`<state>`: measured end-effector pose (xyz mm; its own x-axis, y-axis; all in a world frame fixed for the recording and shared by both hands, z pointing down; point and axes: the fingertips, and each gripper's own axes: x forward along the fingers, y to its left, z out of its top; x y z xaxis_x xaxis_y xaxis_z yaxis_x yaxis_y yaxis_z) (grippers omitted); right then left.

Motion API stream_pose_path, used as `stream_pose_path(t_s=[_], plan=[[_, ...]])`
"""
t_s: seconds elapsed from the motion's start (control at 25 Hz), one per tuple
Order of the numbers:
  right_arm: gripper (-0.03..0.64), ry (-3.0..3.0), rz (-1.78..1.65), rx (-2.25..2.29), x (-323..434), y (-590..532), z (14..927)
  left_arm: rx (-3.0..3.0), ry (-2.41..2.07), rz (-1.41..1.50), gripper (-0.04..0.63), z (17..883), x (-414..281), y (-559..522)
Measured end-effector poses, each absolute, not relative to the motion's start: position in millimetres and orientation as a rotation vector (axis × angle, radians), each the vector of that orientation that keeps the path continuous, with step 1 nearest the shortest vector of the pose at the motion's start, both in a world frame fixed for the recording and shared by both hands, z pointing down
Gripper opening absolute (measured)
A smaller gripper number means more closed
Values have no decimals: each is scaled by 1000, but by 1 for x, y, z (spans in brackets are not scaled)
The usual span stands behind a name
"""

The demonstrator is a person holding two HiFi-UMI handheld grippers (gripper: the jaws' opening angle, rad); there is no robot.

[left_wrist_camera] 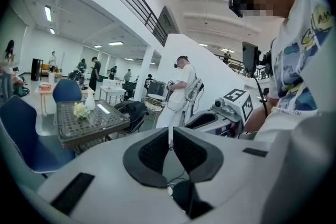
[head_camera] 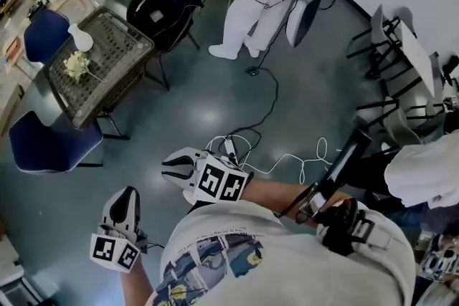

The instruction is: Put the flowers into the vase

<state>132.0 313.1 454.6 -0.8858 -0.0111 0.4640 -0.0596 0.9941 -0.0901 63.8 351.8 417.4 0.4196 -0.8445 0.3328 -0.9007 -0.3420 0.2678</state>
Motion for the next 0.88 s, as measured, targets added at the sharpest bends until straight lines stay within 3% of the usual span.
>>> stream_pose_path(t_s=[0.36,0.88], plan=[[84,-2621,164,-63,84,279,481,2179,-1546,143,34,442,14,317],[84,-2661,121,-158,42,100,470,2061,-1658,192,35,432,-31,146]])
